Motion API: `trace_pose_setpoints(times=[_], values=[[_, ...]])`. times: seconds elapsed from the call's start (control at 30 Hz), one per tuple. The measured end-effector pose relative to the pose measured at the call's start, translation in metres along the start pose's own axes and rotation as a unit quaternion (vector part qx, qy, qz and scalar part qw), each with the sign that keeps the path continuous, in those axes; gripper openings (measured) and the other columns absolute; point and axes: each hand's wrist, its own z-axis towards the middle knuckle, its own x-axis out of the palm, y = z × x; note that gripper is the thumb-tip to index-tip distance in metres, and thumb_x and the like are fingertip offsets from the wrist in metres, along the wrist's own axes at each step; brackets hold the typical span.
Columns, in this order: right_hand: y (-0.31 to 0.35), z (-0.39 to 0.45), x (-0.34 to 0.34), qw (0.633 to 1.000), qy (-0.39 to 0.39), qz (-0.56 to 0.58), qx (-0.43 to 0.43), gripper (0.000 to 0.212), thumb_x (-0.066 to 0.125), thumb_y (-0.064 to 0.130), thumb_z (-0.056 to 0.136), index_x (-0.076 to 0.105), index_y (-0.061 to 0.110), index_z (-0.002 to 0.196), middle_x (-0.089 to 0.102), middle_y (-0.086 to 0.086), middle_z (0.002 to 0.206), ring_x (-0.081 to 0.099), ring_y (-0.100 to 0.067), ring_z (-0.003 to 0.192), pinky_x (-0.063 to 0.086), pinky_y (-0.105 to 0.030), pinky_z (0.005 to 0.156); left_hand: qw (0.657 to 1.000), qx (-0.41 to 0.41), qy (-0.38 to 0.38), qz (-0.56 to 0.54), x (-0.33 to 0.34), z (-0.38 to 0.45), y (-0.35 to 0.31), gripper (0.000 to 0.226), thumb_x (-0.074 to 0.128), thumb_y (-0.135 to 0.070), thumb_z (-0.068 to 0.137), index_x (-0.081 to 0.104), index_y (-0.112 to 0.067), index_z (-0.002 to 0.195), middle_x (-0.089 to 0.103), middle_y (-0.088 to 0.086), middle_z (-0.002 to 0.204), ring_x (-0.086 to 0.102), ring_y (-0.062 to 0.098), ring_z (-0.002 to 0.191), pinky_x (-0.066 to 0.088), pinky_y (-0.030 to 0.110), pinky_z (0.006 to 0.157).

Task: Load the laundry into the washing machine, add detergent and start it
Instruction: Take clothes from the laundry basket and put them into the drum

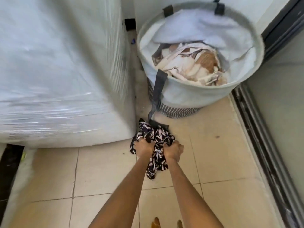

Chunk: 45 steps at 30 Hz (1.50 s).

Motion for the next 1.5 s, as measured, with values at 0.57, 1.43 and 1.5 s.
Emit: trace_pose_setpoints(times=[0.57, 1.43, 1.5], values=[[0.066, -0.107, -0.140, 0.941, 0.066, 0.328, -0.056, 0.020, 0.064, 0.031, 0.080, 0.066, 0.020, 0.096, 0.068, -0.009, 0.107, 0.064, -0.026, 0.099, 0.051, -0.042, 0.091, 0.982, 0.038, -0.040, -0.178, -0.131, -0.156, -0.082, 0.026, 0.039, -0.017, 0.099, 0.034, -0.007, 0.123, 0.061, 0.013, 0.103, 0.056, 0.022, 0.077, 0.041, 0.032, 0.073], [0.373, -0.455, -0.526, 0.935, -0.012, 0.220, -0.277, 0.061, 0.054, 0.002, 0.088, 0.031, 0.007, 0.144, 0.038, -0.013, 0.145, 0.041, -0.026, 0.129, 0.036, -0.034, 0.103, 0.818, 0.388, 0.104, -0.412, -0.550, -0.534, -0.401, 0.008, 0.050, -0.009, 0.096, 0.046, -0.008, 0.103, 0.058, 0.001, 0.082, 0.057, 0.012, 0.071, 0.053, 0.030, 0.063], [0.378, -0.453, -0.529, 0.927, 0.043, 0.204, -0.312, 0.073, 0.062, 0.004, 0.084, 0.024, 0.011, 0.147, 0.032, -0.013, 0.150, 0.037, -0.027, 0.135, 0.033, -0.038, 0.110, 0.809, 0.386, 0.131, -0.424, -0.567, -0.542, -0.413, 0.010, 0.051, -0.010, 0.096, 0.044, -0.012, 0.102, 0.059, 0.002, 0.086, 0.058, 0.015, 0.077, 0.052, 0.039, 0.077]])
